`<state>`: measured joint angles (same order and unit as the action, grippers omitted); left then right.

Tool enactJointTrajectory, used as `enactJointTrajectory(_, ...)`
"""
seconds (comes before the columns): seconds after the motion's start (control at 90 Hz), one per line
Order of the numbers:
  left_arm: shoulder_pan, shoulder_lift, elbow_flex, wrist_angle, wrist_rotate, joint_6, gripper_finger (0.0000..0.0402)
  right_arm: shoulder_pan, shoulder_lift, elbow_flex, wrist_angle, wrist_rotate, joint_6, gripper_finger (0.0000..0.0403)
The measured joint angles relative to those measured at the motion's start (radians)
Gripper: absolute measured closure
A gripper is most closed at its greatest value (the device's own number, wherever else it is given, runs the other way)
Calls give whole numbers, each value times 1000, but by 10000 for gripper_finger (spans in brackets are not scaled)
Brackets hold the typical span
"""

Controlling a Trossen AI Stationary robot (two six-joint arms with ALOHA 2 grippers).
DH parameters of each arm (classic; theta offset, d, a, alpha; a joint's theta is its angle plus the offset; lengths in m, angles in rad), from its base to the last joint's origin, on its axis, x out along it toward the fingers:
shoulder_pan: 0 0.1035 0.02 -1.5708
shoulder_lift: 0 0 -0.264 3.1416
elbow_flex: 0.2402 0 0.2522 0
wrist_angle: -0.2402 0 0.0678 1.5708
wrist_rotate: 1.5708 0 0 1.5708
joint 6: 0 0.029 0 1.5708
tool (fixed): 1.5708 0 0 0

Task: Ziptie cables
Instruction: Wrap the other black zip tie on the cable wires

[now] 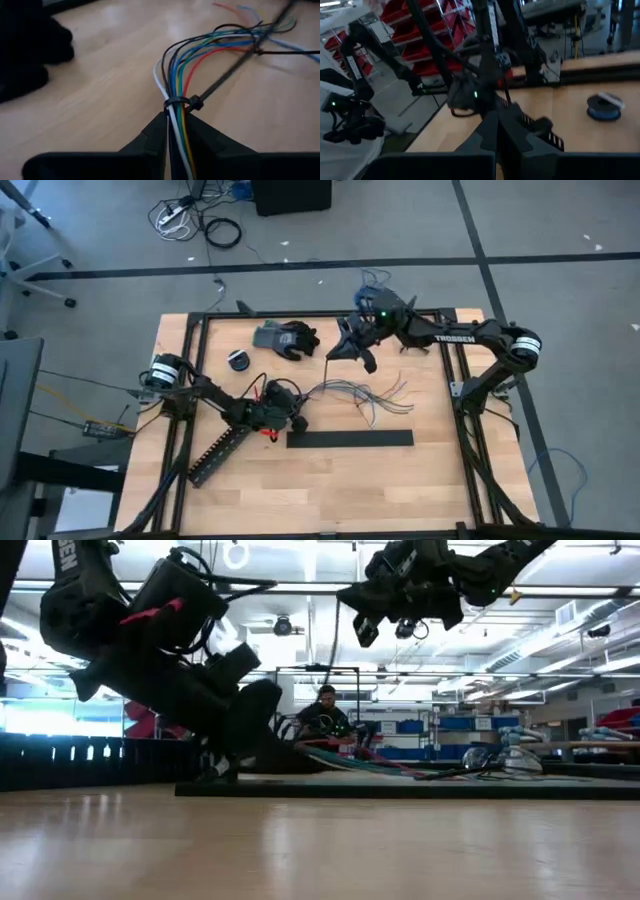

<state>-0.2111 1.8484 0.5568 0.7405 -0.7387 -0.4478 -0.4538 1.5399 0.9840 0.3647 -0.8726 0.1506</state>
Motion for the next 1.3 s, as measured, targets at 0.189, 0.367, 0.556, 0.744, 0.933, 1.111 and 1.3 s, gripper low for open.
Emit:
enactJointTrajectory(0.189,0,0,0,-34,-25,65,331,0,3,0,-38,13,-20,403)
enactJointTrajectory(0.367,1,-2,2,-87,-7,53,282,0,5,-1,-39,13,-20,403)
enactJointTrajectory(0.556,-2,-4,4,-76,-9,53,216,0,5,-1,-39,13,-20,403)
enactJointTrajectory(0.744,-26,-3,47,-52,-6,197,173,-7,5,-1,-37,42,7,403)
enactJointTrajectory(0.933,-33,-3,107,-64,-14,369,163,-13,5,-2,-23,72,57,403)
enactJointTrajectory(1.111,-11,-3,116,-97,-14,368,163,-11,5,-2,23,67,84,403)
enactJointTrajectory(1.3,16,-4,117,-132,-15,361,163,-11,5,-2,23,68,85,403)
